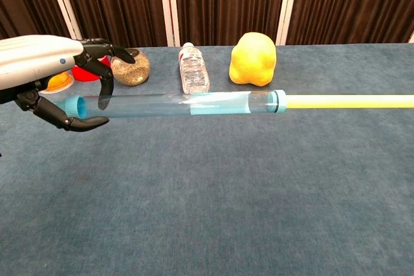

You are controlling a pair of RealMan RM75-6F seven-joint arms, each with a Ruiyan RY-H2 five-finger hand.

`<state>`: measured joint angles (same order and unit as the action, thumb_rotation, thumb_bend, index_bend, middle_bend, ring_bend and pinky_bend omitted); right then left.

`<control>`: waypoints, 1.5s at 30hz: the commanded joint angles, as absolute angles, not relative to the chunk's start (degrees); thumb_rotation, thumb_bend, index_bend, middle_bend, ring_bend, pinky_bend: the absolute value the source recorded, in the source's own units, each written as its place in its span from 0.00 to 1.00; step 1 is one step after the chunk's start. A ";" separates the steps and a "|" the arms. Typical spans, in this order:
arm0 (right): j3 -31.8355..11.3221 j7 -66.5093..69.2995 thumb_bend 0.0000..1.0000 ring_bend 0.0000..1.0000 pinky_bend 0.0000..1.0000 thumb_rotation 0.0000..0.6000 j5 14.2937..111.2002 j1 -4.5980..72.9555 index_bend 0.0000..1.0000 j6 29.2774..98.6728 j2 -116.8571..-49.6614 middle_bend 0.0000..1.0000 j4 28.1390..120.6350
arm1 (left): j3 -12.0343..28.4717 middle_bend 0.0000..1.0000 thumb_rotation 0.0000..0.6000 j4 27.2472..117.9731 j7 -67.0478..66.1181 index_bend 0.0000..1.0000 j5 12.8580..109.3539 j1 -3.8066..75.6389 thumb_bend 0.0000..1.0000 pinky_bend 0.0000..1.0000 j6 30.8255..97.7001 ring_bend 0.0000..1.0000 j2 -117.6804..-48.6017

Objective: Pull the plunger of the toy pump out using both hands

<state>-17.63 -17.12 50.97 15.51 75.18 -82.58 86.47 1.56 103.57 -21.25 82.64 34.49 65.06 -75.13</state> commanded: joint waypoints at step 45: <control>3.81 -6.95 0.06 0.00 0.00 1.00 86.38 2.01 0.08 88.77 -67.99 0.00 91.33 | -10.02 0.00 1.00 94.34 -4.17 0.00 94.26 8.73 0.02 0.01 92.42 0.00 -65.61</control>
<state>3.58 -8.30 85.59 3.01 87.80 -68.64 92.23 -9.85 96.11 -5.77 93.88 10.04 91.40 -65.91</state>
